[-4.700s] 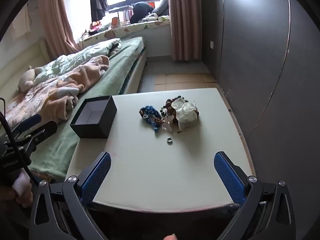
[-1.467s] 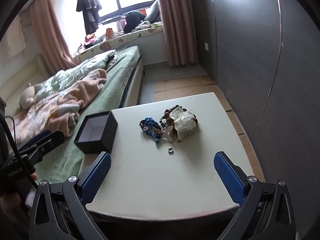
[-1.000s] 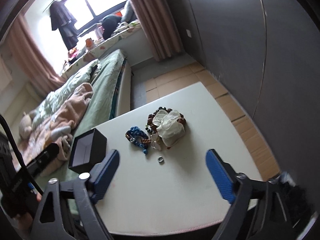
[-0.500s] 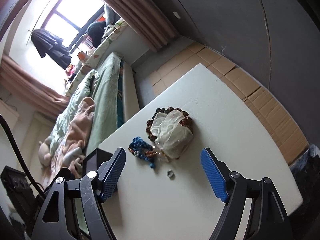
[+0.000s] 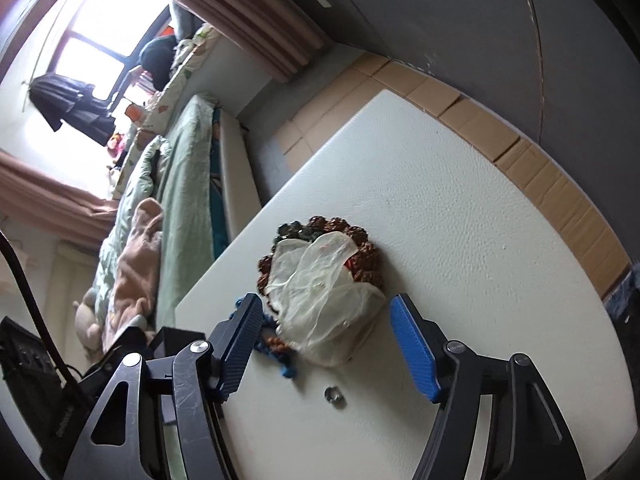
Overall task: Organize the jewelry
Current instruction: 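Grasp the white cloth pouch with the right tool while the left tool approaches the blue bracelet, then grasp and lift the blue beaded bracelet with the left tool while the right tool holds the pouch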
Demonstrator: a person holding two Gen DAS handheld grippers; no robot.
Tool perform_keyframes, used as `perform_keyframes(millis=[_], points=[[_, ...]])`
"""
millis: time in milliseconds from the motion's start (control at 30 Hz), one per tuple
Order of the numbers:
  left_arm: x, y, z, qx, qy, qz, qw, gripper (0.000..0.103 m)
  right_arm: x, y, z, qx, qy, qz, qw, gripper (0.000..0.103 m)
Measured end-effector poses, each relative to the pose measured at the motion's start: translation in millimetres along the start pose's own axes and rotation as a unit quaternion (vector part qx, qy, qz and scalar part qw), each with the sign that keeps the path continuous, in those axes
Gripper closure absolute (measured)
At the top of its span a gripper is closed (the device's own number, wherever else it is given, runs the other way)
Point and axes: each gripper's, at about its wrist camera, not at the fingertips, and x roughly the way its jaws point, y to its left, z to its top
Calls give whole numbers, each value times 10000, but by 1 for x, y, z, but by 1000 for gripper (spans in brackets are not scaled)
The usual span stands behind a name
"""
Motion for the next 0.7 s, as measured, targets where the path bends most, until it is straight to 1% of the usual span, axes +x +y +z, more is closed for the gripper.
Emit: perform_keyframes(millis=[33, 67, 133, 167, 200, 233, 267, 300, 367, 467, 600, 667, 700], points=[[4, 0, -1, 30, 34, -4, 10000, 26, 3, -1, 0, 60, 57, -14, 10000, 50], [11, 0, -3, 78, 106, 30, 9999, 28, 6, -3, 0, 130, 133, -50, 9998, 56], [22, 1, -6, 74, 227, 44, 9997, 31, 9, -8, -1, 291, 231, -35, 9993, 82], [26, 2, -7, 76, 275, 24, 9996, 33, 9, -11, -1, 389, 234, 13, 9990, 87], [30, 2, -8, 91, 329, 26, 9994, 34, 8, -14, -1, 514, 198, 80, 9985, 94], [35, 3, -10, 123, 390, 59, 9991, 34, 6, -16, 0, 552, 150, 104, 9983, 94], [38, 3, -11, 139, 416, 87, 9990, 36, 4, -15, 1, 562, 90, 122, 9983, 96], [39, 1, -11, 255, 354, 193, 9989, 38, 0, -15, 3, 576, -10, 132, 9983, 97], [41, -3, -10, 370, 378, 226, 9983, 38, -7, -13, 6, 598, -167, 183, 9979, 97], [45, -7, -10, 478, 342, 331, 9977, 40, -16, -7, 9, 604, -321, 379, 9969, 97], [51, -15, -10, 715, 373, 415, 9959, 40, -27, 5, 11, 423, -553, 552, 9960, 97], [49, -21, -9, 802, 329, 345, 9956, 44, -28, 9, 13, 392, -609, 598, 9956, 97], [46, -23, -9, 839, 293, 268, 9957, 44, -29, 11, 13, 375, -635, 622, 9953, 97]])
